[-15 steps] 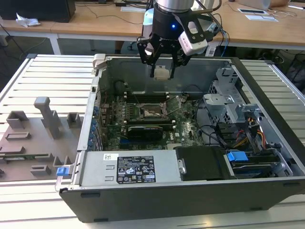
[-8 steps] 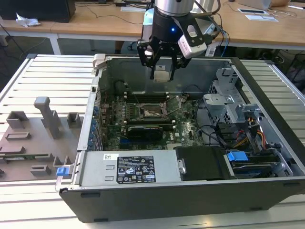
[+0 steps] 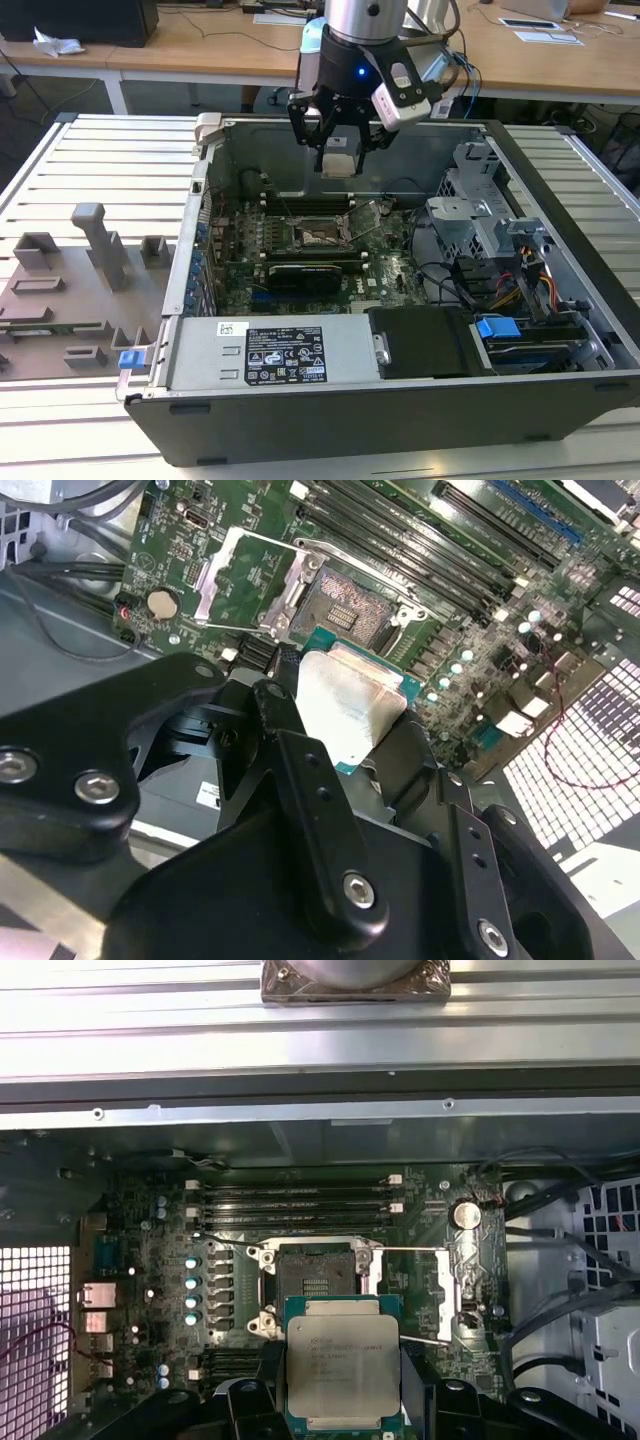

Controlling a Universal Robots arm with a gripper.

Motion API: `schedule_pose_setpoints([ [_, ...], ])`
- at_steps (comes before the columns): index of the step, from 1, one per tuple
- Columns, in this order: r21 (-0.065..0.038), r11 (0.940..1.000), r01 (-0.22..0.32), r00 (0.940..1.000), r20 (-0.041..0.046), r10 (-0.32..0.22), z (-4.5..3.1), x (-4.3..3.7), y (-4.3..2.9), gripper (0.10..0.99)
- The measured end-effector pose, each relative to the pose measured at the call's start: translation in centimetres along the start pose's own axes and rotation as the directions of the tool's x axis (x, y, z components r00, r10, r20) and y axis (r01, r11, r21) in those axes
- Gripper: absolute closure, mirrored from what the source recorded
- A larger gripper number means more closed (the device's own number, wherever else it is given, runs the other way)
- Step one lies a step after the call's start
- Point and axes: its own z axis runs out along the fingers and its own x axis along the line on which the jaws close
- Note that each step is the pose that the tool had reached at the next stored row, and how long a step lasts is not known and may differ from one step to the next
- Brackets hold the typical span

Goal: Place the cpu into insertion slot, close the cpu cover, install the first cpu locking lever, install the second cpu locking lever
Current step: 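Place the cpu into insertion slot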

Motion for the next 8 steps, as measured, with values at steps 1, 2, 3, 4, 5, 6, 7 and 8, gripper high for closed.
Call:
schedule_pose_setpoints([
  [1, 0.0, 1.0, 0.0, 1.0, 0.0, 0.0, 0.11, 0.0, -0.01, 0.545],
  [2, 0.0, 1.0, 0.0, 1.0, 0.0, 0.0, 0.28, 0.0, -0.02, 0.545],
  [3, 0.0, 1.0, 0.0, 1.0, 0.0, 0.0, 0.51, -0.01, -0.04, 0.545],
  [4, 0.0, 1.0, 0.0, 1.0, 0.0, 0.0, 0.69, -0.01, -0.06, 0.545],
  [5, 0.0, 1.0, 0.0, 1.0, 0.0, 0.0, 0.82, -0.02, -0.07, 0.545],
  [6, 0.0, 1.0, 0.0, 1.0, 0.0, 0.0, 0.93, -0.02, -0.08, 0.545],
  [7, 0.0, 1.0, 0.0, 1.0, 0.0, 0.0, 1.19, -0.02, -0.11, 0.545],
  [8, 0.0, 1.0, 0.0, 1.0, 0.0, 0.0, 1.36, -0.02, -0.12, 0.545],
])
